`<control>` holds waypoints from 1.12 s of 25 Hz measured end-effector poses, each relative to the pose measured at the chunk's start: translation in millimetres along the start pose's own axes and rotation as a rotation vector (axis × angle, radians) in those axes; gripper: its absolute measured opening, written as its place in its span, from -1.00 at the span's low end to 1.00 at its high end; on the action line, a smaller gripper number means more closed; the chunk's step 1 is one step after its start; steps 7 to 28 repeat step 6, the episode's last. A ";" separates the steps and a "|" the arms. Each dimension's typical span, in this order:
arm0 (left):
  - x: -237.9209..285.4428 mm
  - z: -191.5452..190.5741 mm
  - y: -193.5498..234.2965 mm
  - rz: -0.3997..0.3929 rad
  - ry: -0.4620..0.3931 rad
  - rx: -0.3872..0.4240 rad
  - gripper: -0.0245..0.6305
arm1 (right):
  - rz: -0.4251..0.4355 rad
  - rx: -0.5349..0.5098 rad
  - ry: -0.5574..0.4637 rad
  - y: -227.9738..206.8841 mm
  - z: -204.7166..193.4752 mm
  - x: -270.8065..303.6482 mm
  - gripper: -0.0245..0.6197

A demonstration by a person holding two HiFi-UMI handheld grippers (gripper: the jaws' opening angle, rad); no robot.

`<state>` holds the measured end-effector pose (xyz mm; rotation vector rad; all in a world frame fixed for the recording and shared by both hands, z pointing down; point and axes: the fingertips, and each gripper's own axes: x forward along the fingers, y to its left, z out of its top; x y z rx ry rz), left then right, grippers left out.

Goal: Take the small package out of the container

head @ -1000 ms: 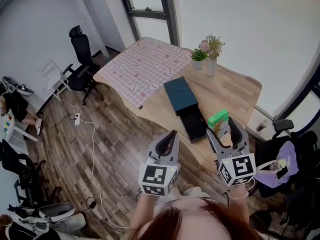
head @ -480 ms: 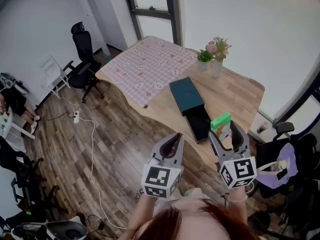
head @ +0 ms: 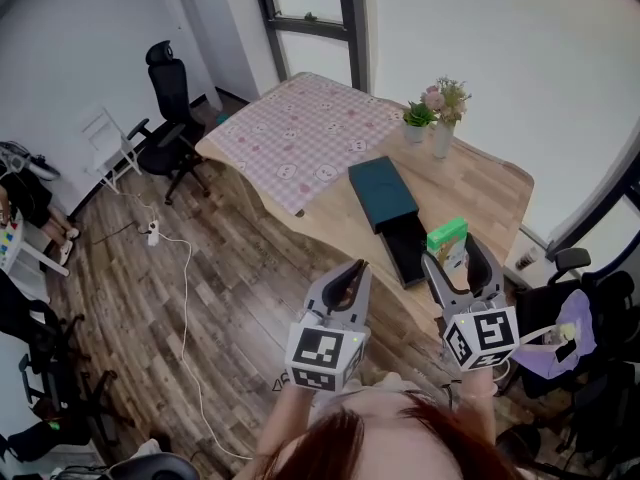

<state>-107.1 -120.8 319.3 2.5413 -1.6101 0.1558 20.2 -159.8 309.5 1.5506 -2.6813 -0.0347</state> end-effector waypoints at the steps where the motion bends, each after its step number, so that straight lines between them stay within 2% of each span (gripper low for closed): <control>1: -0.4 0.0 3.1 0.003 -0.002 -0.002 -0.86 | 0.003 -0.002 -0.004 1.8 1.2 2.6 0.07; 6: 0.2 0.0 18.8 0.013 -0.004 -0.007 -0.86 | 0.014 -0.013 -0.006 10.4 3.0 17.7 0.07; 28: 0.2 0.0 18.8 0.013 -0.004 -0.007 -0.86 | 0.014 -0.013 -0.006 10.4 3.0 17.7 0.07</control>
